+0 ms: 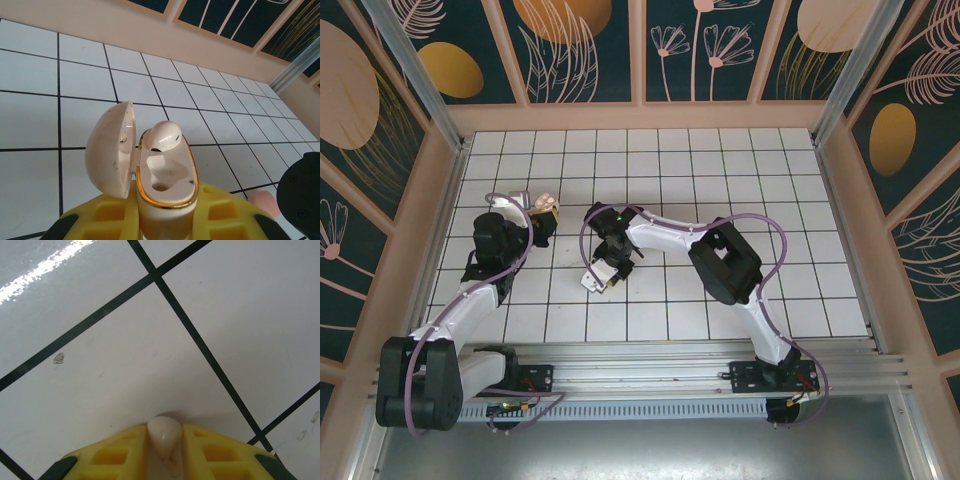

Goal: Insert the wireless bluetooth earbuds into the charging case

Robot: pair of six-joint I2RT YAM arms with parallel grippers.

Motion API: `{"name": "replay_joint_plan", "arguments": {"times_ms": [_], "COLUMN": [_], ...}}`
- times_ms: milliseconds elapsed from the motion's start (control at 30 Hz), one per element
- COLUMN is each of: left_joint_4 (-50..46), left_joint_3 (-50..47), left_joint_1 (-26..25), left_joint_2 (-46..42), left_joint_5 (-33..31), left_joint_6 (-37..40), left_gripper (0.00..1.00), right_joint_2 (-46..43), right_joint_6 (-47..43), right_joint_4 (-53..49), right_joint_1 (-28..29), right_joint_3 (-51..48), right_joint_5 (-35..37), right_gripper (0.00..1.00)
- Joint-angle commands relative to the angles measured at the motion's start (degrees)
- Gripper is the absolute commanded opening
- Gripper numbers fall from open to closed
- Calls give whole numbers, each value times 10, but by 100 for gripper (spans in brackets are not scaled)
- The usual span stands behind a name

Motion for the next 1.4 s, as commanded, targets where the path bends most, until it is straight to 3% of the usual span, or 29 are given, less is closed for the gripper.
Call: {"name": "replay_joint_plan", "arguments": {"times_ms": [0,267,433,633,900,1100,1367], "left_joint_4": [19,14,34,114,150,252,363], "left_joint_3": [0,-1,-1,-13,15,-7,-15], "left_joint_1": [5,5,5,-5,-114,-189,-265], "left_joint_2": [-2,-14,-14,-14,6,55,114], "left_joint_5": [11,18,40,63,-3,-35,20], "left_joint_6": [15,48,54,16,81,130,206], "left_gripper": [14,13,12,10,10,9,10], "right_joint_2": [11,-37,-104,-221,-381,-491,-599], "right_joint_6": [-12,38,89,206,449,669,1020], "right_joint_4": [-23,25,59,159,341,491,865], "right_joint_1": [8,3,-12,-53,-139,-174,-190], "right_joint_3": [11,-37,-86,-203,-354,-449,-619], "right_joint_5": [-8,-53,-144,-308,-493,-466,-327], "right_gripper": [21,18,18,17,16,17,19]}}
